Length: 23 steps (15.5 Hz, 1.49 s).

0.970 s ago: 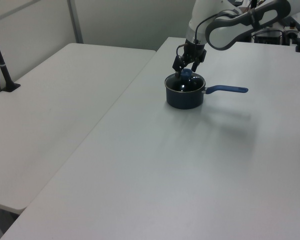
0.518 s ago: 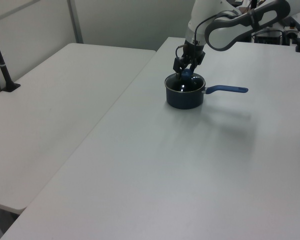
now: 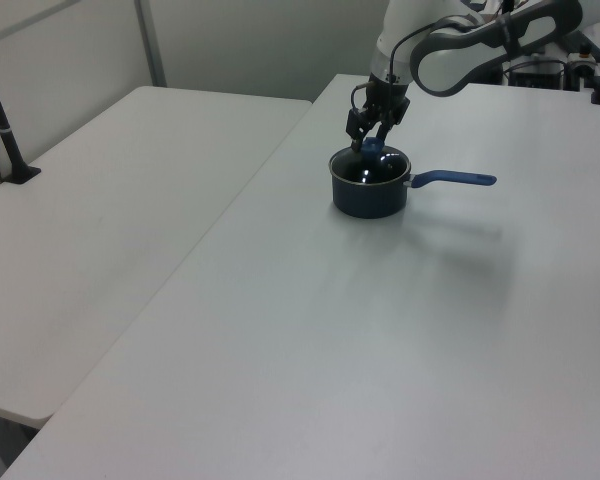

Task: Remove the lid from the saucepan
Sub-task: 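Close the gripper on the blue lid knob, then lift the glass lid off the pot and carry it beside the handle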

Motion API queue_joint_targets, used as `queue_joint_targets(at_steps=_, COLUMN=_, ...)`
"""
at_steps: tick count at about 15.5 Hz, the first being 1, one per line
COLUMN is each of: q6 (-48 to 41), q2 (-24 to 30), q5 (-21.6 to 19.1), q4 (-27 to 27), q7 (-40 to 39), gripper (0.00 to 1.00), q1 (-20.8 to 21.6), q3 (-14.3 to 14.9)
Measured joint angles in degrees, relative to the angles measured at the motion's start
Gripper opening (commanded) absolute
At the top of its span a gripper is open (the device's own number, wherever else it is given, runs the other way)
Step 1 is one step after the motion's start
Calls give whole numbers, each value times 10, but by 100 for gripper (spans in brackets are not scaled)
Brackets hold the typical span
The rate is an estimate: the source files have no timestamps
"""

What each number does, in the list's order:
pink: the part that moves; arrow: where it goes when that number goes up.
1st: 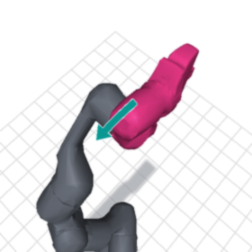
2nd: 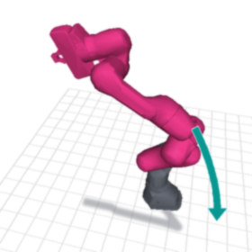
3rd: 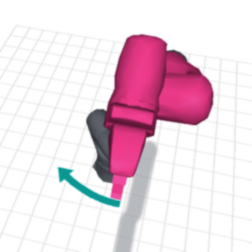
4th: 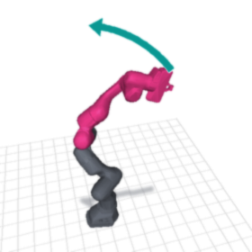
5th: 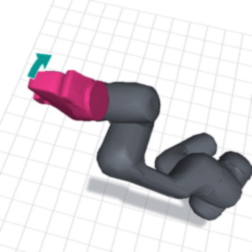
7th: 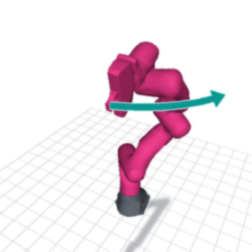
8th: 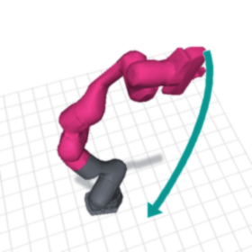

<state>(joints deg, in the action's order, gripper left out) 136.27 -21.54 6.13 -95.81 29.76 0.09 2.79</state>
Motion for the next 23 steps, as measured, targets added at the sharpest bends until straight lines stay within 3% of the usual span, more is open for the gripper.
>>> queue_joint_targets(at_steps=7, q6=0, q2=0, q5=1, q4=0, q7=-3, gripper=60, q1=0, q3=0)
queue_joint_targets(at_steps=13, q6=-1, q2=1, q5=1, q4=0, q7=-7, gripper=60, q1=0, q3=0)
queue_joint_targets(at_steps=23, q6=-71, q2=34, q5=1, q4=-1, q7=-85, gripper=60, q1=-9, q3=1)
